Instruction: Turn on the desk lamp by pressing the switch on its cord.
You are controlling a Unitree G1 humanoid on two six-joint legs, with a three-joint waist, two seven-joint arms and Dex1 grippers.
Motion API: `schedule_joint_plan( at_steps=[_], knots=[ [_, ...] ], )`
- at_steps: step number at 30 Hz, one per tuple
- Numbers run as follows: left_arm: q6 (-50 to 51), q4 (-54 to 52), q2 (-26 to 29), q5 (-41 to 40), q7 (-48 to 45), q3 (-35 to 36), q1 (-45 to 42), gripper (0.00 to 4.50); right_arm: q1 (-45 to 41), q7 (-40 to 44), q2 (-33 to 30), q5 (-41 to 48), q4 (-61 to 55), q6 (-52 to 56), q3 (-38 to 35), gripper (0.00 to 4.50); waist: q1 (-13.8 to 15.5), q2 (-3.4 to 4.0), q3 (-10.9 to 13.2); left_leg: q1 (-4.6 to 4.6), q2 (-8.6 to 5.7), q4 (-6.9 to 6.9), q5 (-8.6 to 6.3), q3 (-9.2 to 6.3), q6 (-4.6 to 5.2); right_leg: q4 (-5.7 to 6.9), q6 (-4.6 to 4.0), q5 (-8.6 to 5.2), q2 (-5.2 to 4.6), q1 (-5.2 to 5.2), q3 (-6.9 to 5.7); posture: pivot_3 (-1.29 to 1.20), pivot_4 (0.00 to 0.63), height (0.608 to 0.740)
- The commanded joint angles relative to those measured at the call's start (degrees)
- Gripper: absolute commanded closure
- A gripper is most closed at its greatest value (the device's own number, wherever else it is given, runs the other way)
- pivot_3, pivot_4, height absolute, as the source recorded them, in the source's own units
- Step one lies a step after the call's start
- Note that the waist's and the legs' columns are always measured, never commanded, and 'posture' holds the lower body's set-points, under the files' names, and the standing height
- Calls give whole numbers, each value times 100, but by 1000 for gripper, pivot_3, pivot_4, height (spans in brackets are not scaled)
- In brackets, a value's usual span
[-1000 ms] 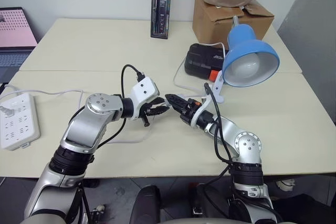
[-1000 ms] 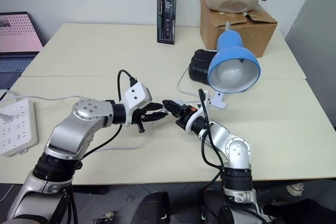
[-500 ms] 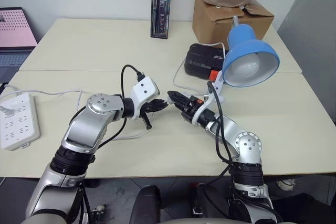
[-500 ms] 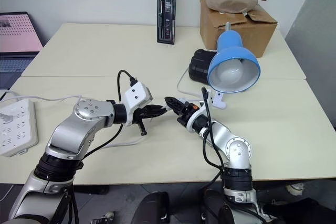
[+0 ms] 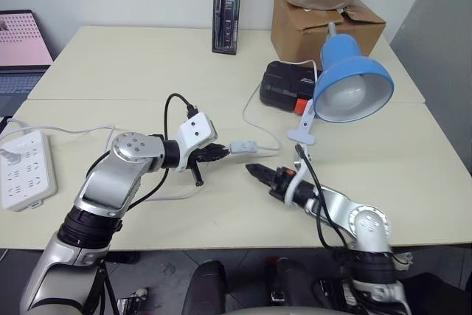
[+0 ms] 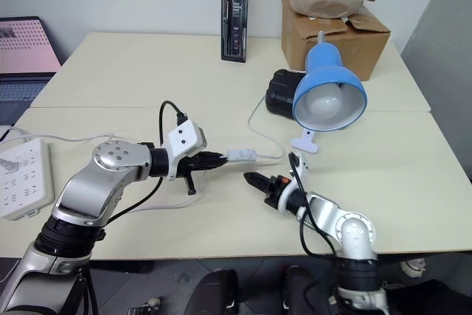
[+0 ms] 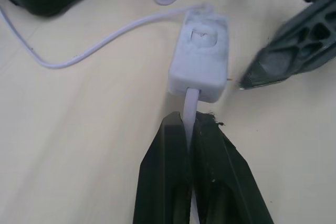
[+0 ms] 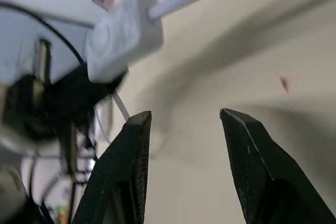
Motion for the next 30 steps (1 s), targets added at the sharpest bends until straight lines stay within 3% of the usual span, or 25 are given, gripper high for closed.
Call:
schedule_joint_plan(
  at_steps=[1, 7, 8, 20, 30],
  knots=[
    [-436, 127, 66, 194, -80, -111, 126, 4493, 122, 722, -673, -280, -931, 168, 352, 2334, 2, 0, 0, 2, 0, 0, 0, 0, 0, 1, 0, 0, 1, 0, 0, 0, 150, 740],
    [-1061, 657, 106, 539, 9, -123, 263, 4493, -80, 1298, -1350, -1093, -1442, -216, 570, 2334, -2, 2, 1, 5, 4, -1, 0, -5, 0, 2, 0, 0, 9, -1, -2, 0, 150, 740],
    [-1129, 714, 83, 544, 3, -99, 250, 3998, -118, 1368, -1414, -1166, -1468, -252, 560, 2334, 3, 1, 1, 5, 2, 0, 0, -4, 0, 2, 1, 0, 8, -1, -1, 0, 150, 740],
    [-1639, 807, 270, -74, -1115, 162, 142, 1476, -408, 2298, -2406, -1782, -1984, -328, 654, 2334, 20, 0, 0, -5, 1, 0, 0, -3, 1, -6, 3, 0, 4, -5, -5, 0, 150, 740],
    [-2317, 1990, -58, 469, -1248, -220, -381, 1476, -315, 2521, -2608, -1994, -2355, -268, 693, 2334, 45, 0, 0, -6, -3, 2, 0, -2, 1, -6, 3, 0, 3, -4, -5, 0, 150, 740]
  ],
)
